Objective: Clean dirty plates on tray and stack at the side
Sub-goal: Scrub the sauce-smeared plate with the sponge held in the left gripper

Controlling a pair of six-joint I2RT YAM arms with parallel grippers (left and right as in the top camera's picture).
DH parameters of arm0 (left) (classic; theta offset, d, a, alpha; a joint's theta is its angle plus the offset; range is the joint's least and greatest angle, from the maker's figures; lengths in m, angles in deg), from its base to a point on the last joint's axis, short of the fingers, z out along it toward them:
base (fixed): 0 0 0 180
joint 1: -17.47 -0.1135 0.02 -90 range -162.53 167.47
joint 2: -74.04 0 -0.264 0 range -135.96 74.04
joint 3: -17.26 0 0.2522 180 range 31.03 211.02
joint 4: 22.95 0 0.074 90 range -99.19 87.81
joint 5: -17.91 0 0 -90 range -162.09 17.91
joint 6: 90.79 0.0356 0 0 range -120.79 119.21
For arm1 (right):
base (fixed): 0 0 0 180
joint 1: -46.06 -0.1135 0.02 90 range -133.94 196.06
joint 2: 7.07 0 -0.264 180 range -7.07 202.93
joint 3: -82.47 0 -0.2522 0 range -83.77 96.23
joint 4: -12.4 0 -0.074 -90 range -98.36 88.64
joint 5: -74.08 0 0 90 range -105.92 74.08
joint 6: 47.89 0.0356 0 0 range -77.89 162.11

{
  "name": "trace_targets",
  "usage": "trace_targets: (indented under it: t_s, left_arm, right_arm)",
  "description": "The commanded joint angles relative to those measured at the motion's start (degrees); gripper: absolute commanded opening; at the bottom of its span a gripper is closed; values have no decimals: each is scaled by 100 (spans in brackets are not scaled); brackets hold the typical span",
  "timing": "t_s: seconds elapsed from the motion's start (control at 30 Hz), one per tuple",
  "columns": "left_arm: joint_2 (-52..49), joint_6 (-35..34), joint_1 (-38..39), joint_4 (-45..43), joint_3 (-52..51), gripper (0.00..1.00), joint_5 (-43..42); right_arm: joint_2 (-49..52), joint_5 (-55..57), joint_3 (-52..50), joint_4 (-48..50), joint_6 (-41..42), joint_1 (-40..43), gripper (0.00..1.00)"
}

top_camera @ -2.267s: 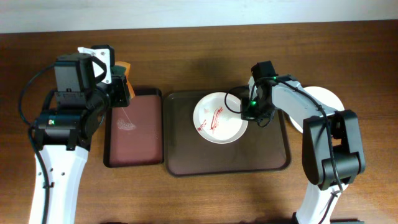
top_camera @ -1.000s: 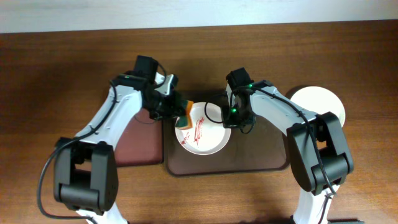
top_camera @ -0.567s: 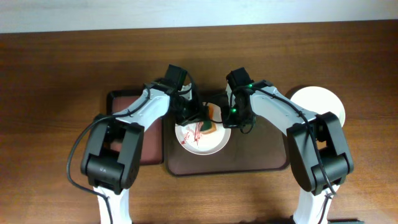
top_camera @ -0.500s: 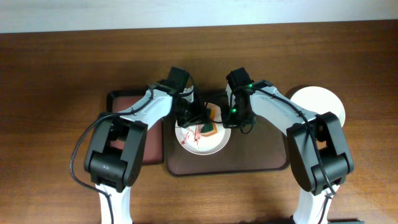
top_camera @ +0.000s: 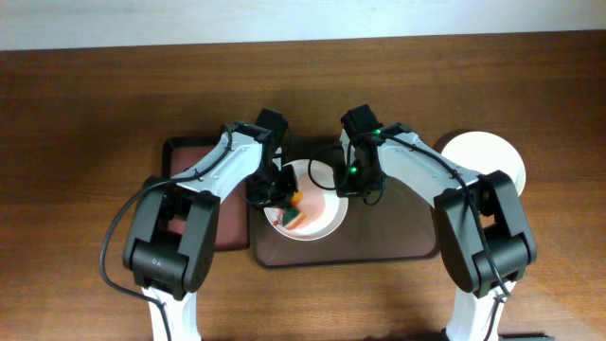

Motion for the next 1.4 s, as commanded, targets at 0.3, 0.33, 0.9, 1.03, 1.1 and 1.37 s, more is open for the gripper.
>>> trace_targets:
  t_s: [0.3,0.33,0.9,1.03,1.1,1.37]
  left_arm:
    - [671,361,-166,461,509,0,2103]
    - [776,376,-166,485,584,0,1937]
    - [914,463,409,463,-605,0,2050]
    - [1456,678,245,485,-170,0,2194]
    - [1694,719,129,485,-68,0,2192]
    - [1958,1770,-1056,553,-188,0,2474]
  right_arm:
    - [149,468,-33,-85,52,0,4]
    - [149,468,-33,-85,52,0,4]
    - [149,468,-33,-87,52,0,4]
    - [149,468,-33,-98,52,0,4]
    - [149,468,-33,-111,52,0,4]
    - [151,466,-33,-94,52,0,27]
